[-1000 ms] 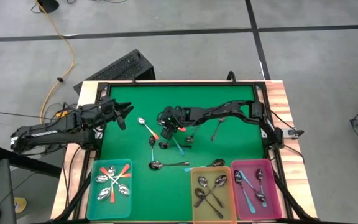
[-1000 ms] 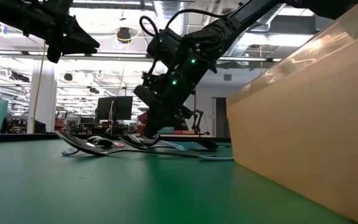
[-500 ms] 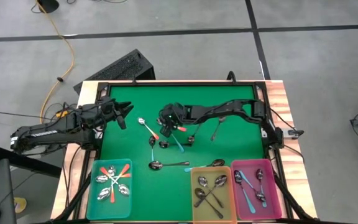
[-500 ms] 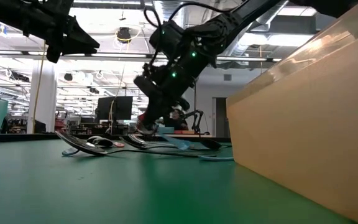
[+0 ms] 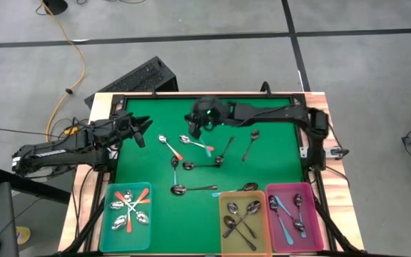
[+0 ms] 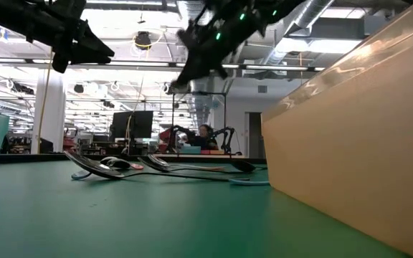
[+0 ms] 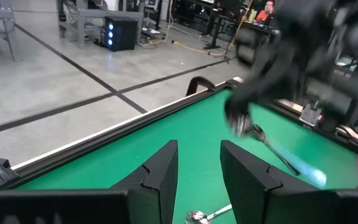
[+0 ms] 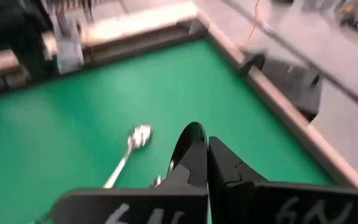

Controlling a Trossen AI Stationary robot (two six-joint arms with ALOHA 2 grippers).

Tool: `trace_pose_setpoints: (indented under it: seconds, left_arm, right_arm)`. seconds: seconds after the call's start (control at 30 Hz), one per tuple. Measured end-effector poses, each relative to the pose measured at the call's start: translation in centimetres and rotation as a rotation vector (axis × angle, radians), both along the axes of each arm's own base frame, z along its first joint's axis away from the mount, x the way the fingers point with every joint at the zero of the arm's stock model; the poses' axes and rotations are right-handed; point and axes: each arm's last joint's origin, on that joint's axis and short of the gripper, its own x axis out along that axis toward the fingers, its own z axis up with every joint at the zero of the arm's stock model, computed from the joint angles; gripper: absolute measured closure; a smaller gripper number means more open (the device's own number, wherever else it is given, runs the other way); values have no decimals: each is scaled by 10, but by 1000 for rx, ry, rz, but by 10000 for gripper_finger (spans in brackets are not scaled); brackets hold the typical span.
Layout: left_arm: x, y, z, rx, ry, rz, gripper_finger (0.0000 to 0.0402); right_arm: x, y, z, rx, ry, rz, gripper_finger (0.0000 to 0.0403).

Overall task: Sort silverware by color (type)
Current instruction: Put the blue spoon into the pink bin

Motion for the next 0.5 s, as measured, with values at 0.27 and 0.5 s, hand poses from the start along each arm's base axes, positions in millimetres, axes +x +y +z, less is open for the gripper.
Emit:
trace_pose_setpoints:
  seconds: [0.27,0.5]
  left_arm:
    - [0,0,0,-4,-2,1,296]
    - [0,0,0,-10,-7,3,296]
  right_arm:
    - [-61,13,62,5,81,-36,400]
    - [-129,59,102,68,177,-103,400]
